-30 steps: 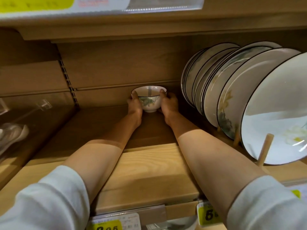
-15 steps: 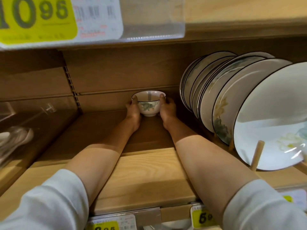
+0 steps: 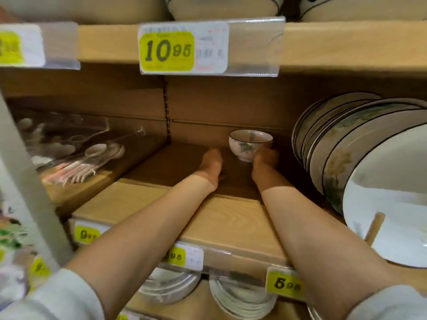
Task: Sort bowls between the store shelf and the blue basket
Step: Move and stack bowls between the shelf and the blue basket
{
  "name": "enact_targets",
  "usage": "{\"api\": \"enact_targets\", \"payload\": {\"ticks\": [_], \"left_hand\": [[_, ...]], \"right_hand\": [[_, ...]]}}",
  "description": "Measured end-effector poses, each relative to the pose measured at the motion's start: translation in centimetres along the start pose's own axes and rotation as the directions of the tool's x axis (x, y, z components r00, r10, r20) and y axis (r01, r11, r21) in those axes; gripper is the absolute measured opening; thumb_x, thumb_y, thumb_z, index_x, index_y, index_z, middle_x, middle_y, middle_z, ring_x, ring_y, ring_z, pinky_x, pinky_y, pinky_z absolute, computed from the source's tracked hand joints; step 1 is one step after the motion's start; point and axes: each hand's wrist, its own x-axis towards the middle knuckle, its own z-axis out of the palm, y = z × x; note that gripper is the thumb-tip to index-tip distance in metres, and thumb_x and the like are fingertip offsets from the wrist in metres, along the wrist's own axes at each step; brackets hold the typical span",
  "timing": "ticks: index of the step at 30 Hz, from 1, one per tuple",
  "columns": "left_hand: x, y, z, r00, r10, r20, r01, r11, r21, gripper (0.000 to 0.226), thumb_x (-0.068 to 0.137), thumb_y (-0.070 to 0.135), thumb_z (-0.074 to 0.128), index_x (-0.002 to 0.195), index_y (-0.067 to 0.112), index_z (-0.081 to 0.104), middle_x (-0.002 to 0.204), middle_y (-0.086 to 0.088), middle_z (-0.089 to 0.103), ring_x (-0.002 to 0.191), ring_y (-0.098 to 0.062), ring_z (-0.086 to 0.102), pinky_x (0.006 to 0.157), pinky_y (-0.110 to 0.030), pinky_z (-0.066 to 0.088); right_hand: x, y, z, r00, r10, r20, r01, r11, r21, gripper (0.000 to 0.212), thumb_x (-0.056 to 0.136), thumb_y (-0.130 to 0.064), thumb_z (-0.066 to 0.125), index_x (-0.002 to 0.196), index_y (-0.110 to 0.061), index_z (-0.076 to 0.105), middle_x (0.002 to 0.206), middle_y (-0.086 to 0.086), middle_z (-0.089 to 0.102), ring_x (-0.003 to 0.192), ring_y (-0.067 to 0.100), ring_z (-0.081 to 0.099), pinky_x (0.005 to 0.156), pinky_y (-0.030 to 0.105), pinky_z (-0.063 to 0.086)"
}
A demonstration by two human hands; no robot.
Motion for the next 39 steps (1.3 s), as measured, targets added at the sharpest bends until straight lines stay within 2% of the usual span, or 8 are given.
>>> {"api": "enact_targets", "payload": {"ticks": [3,6,10,16,20,25,31,39], "left_hand": [[-3.5,0.4,-2.6,1.0,0.006,-0.021,-0.005,1.0,0.026,0.042,0.103,0.034,0.036,0.138,0.013,0.046,0.131,-0.011,0.051,0.121,-0.031,0.051,0.083,-0.043,0.048],[-8.1,0.8,-5.8,0.994,0.108,0.032,-0.109,0.994,0.021,0.041,0.103,0.031,0.036,0.135,0.009,0.049,0.129,-0.012,0.054,0.119,-0.031,0.055,0.089,-0.043,0.049],[-16.3,0.5,-10.9,0.941,0.333,0.063,-0.336,0.941,0.048,0.031,0.103,0.029,0.035,0.113,0.012,0.06,0.121,-0.008,0.063,0.108,-0.021,0.063,0.088,-0.037,0.053],[-28.5,-1.6,-22.9,0.908,0.417,0.036,-0.419,0.908,0.028,0.029,0.1,0.022,0.04,0.095,0.011,0.066,0.098,-0.008,0.072,0.087,-0.019,0.069,0.072,-0.027,0.055],[-35.1,-3.3,-32.8,0.907,0.4,-0.133,-0.394,0.916,0.068,0.025,0.097,0.018,0.042,0.089,0.01,0.065,0.081,-0.004,0.073,0.072,-0.015,0.068,0.065,-0.024,0.053],[-40.7,-6.3,-43.8,0.88,0.301,-0.367,-0.279,0.954,0.112,0.022,0.094,0.016,0.043,0.089,0.009,0.064,0.085,-0.009,0.072,0.07,-0.016,0.065,0.061,-0.022,0.051],[-43.4,-11.2,-54.2,0.801,0.144,-0.581,-0.12,0.99,0.079,0.022,0.095,0.016,0.044,0.089,0.011,0.065,0.082,-0.005,0.072,0.066,-0.015,0.065,0.061,-0.025,0.048],[-43.0,-15.3,-66.8,0.637,-0.015,-0.771,0.012,1.0,-0.009,0.021,0.094,0.013,0.042,0.087,0.009,0.061,0.086,-0.013,0.069,0.068,-0.022,0.063,0.066,-0.032,0.049]], "right_hand": [[-3.3,-1.0,-1.4,0.997,0.006,0.074,-0.003,0.999,-0.034,0.048,0.105,-0.035,0.032,0.143,-0.007,0.039,0.145,0.015,0.045,0.13,0.031,0.047,0.096,0.034,0.04],[-8.2,-2.2,-3.4,0.99,0.049,0.128,-0.051,0.999,0.013,0.046,0.104,-0.035,0.035,0.14,-0.009,0.042,0.137,0.011,0.052,0.123,0.028,0.053,0.096,0.033,0.043],[-17.3,-2.0,-6.5,0.948,0.036,0.315,-0.122,0.959,0.257,0.026,0.1,-0.023,0.046,0.123,-0.015,0.053,0.12,0.006,0.061,0.108,0.021,0.061,0.097,0.039,0.05],[-33.1,1.6,-8.9,0.722,-0.042,0.69,-0.227,0.928,0.294,0.017,0.093,-0.014,0.05,0.091,-0.008,0.066,0.093,0.011,0.074,0.09,0.022,0.073,0.079,0.033,0.058],[-43.1,5.5,-7.7,0.568,0.0,0.823,-0.282,0.94,0.194,0.019,0.093,-0.011,0.05,0.083,-0.01,0.066,0.08,0.008,0.074,0.079,0.02,0.074,0.076,0.031,0.06],[-51.3,11.7,-4.7,0.439,0.158,0.884,-0.303,0.953,-0.02,0.016,0.091,-0.009,0.054,0.081,-0.009,0.066,0.072,0.008,0.072,0.066,0.017,0.071,0.077,0.031,0.055],[-57.1,19.5,-0.4,0.369,0.332,0.868,-0.23,0.938,-0.26,0.015,0.092,-0.011,0.053,0.083,-0.011,0.065,0.076,0.008,0.07,0.062,0.015,0.069,0.065,0.028,0.054],[-61.5,27.9,8.4,0.271,0.501,0.822,-0.117,0.864,-0.489,0.013,0.091,-0.013,0.054,0.086,-0.01,0.066,0.084,0.009,0.07,0.075,0.021,0.066,0.068,0.03,0.051]]}}
